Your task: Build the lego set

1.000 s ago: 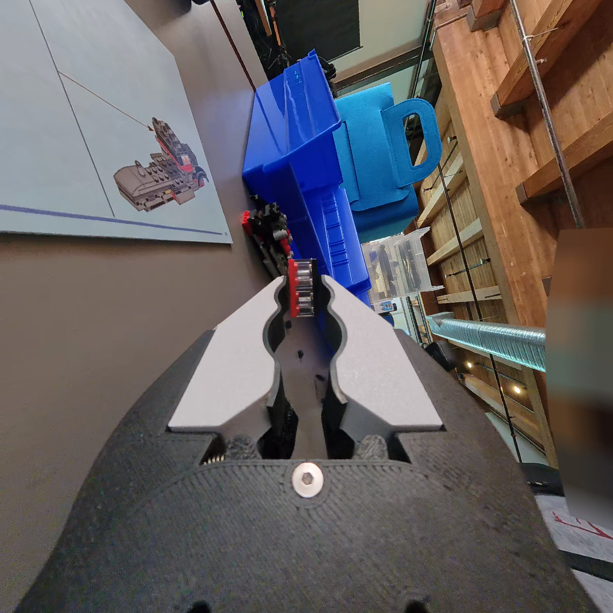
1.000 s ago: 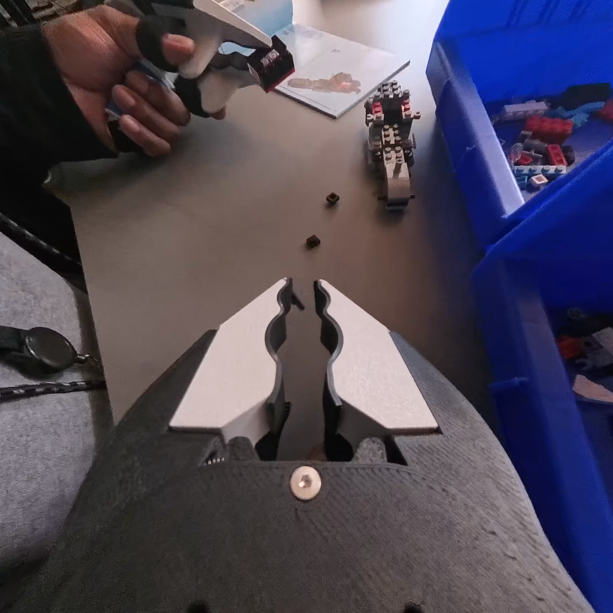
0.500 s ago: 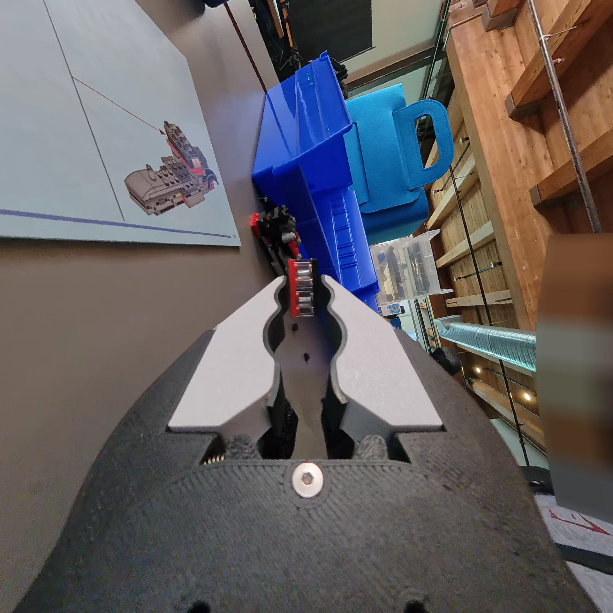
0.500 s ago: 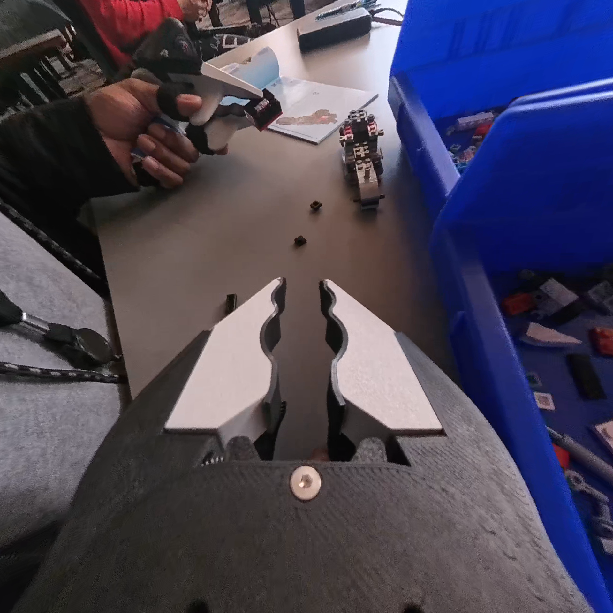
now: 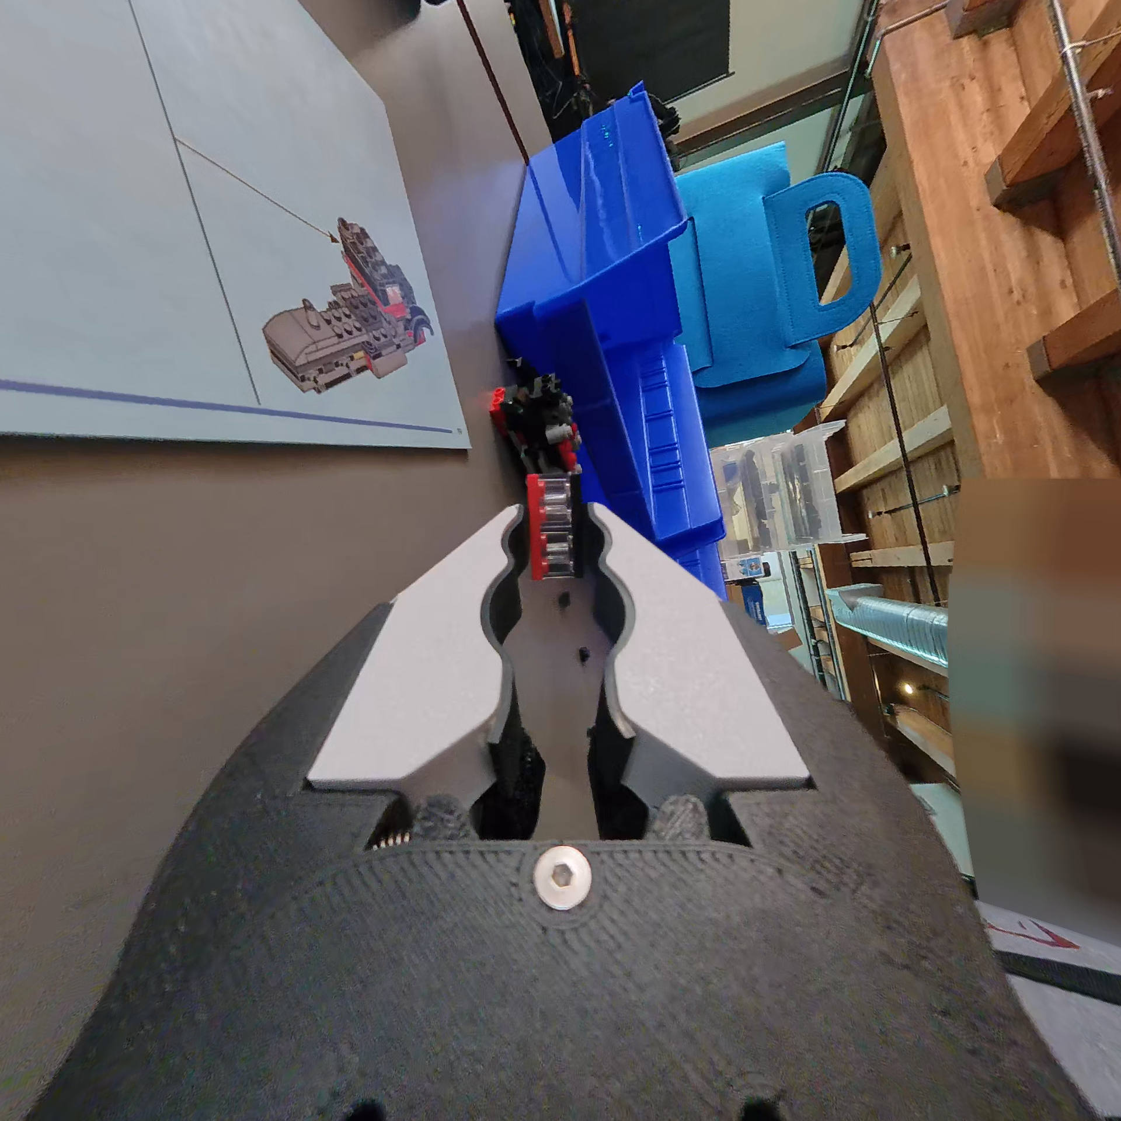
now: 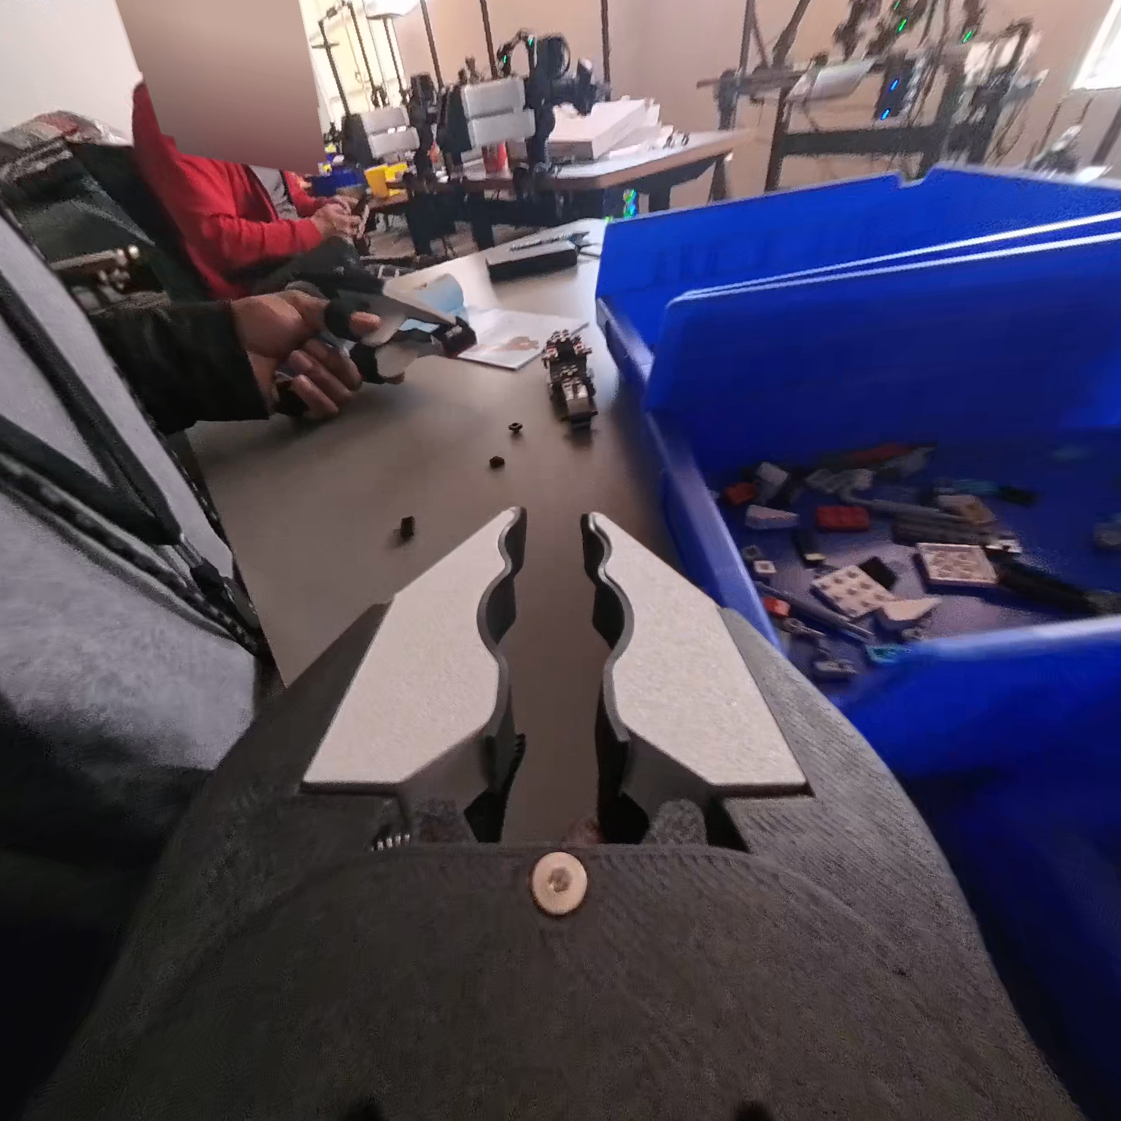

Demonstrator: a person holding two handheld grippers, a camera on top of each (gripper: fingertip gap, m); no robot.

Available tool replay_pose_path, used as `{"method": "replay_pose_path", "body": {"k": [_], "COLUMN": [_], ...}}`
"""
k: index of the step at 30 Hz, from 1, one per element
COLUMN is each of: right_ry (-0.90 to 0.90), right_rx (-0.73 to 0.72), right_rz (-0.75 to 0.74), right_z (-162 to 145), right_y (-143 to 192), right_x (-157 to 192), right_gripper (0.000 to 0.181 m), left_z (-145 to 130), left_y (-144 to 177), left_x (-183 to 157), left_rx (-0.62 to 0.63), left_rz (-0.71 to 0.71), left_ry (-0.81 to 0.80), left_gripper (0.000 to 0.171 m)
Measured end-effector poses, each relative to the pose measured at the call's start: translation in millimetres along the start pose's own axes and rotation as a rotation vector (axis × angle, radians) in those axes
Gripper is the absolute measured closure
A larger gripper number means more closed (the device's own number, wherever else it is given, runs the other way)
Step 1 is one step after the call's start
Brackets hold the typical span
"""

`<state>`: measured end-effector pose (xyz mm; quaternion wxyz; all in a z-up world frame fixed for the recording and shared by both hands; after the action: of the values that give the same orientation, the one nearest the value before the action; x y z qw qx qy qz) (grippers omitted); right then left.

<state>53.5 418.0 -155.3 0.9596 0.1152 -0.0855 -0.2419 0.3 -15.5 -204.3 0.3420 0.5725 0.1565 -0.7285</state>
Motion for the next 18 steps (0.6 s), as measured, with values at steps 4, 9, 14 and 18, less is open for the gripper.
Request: {"method": "replay_pose_path", "body": {"k": [4, 9, 14, 18], "right_ry": [0.02, 0.02, -0.057, -0.081], "right_rx": [-0.081, -0.128, -0.177, -0.138], "right_rz": [-0.028, -0.024, 0.012, -0.012], "right_z": [-2, -3, -3, -4], "right_y": [30, 50, 60, 56], "right_x": [-14, -29, -39, -43], "right_gripper": [0.163, 0.165, 0.166, 0.166], "left_z": [0, 2, 5, 6], "left_y": [-3, -1, 1, 2], "left_x": [2, 4, 7, 7], "left_rx": [0.008, -0.018, -0.055, -0.068], "left_rz": [0.039, 0.056, 0.065, 0.085], "left_ry": [-0.004, 0.016, 0.037, 0.032], "left_gripper": [0.154, 0.154, 0.154, 0.154]}}
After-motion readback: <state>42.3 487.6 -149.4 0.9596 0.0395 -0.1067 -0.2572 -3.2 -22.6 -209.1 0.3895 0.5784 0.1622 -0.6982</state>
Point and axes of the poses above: each gripper's, where its closed fingertips meet, y back along the fingers, z out of its top, x = y × z across the jaws, the point moved 7 cm from there along y, back along the fingers, and after that the axes turned 5 degrees about x, right-handed, at the moved point
